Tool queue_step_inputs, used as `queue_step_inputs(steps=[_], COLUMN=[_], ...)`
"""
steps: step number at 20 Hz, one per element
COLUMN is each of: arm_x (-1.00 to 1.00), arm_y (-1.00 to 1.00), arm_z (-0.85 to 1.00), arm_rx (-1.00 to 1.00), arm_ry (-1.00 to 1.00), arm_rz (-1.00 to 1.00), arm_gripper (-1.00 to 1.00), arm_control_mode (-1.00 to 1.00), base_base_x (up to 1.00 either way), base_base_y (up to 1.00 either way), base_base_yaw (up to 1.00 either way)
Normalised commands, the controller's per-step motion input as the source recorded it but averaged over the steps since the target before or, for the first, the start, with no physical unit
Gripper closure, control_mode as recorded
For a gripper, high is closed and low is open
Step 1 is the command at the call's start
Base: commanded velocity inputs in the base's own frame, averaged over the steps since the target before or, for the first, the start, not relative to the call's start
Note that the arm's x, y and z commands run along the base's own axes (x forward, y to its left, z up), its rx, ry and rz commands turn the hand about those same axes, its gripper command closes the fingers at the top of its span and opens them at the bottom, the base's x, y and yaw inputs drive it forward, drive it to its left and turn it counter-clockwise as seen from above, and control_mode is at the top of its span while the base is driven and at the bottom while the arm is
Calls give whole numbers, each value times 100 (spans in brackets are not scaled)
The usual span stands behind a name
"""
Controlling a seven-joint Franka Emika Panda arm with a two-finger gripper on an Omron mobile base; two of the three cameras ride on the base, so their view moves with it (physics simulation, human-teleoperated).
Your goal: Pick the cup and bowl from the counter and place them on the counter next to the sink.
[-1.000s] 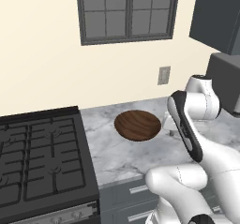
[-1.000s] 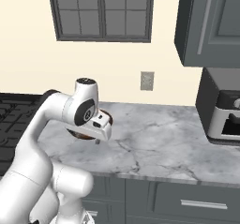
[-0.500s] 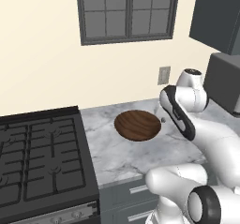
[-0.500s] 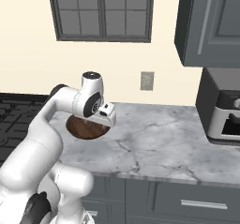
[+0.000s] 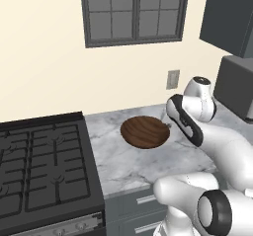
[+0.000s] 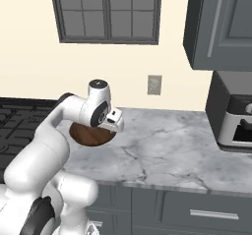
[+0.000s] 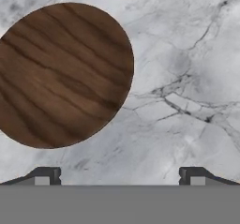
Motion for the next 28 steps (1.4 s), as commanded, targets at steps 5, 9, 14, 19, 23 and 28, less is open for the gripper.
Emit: queue_step_inputs(steps=[5, 9, 14, 19, 23, 28], arm_x=[41, 66, 64, 59, 12, 2], arm_y=[-1, 0, 0, -6, -16, -4], arm_z=[-11, 0, 0, -4, -28, -40], arm_rx=[-1, -3, -3, -2, 1, 2], arm_ry=[0, 2, 4, 6, 1, 0], arm_rz=[0, 0, 0, 0, 0, 0], arm_gripper=[-100, -100, -100, -100, -100, -100], arm_control_mode=[-100, -100, -100, -100, -100, -100], base_base_x=[0, 0, 0, 0, 0, 0], base_base_y=[0, 0, 0, 0, 0, 0], base_base_yaw=[0, 0, 0, 0, 0, 0])
